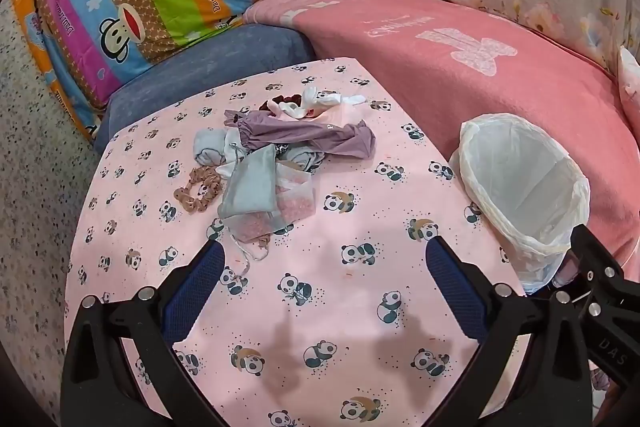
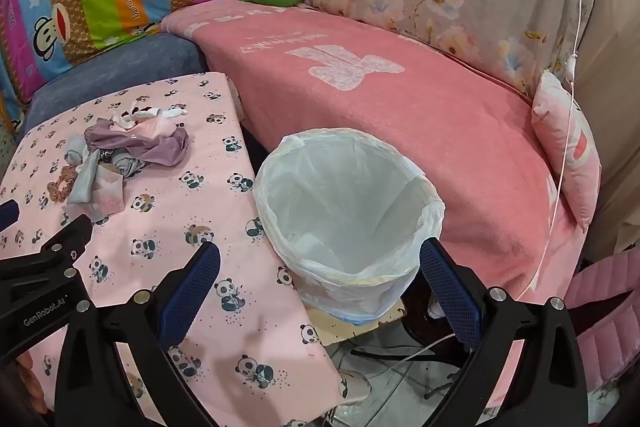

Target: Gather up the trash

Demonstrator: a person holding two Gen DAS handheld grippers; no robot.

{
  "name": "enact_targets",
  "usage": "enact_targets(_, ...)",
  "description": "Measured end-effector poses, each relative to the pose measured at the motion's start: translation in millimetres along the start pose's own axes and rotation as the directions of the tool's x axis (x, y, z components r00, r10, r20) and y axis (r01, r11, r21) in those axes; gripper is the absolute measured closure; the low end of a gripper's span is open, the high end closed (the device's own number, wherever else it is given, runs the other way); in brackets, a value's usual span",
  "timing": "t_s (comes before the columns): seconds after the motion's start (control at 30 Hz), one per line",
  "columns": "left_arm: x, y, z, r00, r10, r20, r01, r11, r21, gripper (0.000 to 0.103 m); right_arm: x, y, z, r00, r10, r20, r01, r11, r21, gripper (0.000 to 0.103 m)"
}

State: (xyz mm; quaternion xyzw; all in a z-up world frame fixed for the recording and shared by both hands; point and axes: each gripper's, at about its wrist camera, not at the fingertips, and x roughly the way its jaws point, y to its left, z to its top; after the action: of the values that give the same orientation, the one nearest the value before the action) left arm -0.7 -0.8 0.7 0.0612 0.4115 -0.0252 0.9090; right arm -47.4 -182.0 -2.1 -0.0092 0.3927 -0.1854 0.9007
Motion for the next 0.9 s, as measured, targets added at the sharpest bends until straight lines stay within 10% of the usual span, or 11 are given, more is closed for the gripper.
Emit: enact_targets(0.9, -6.5, -5.1, -2.8, 1.000, 0.003, -0.003, -0.003, 1.000, -0.003, 0.007, -9.4, -6.6, 2.1, 1.000, -0.004, 0.014, 0.004, 1.000, -0.001, 0.005)
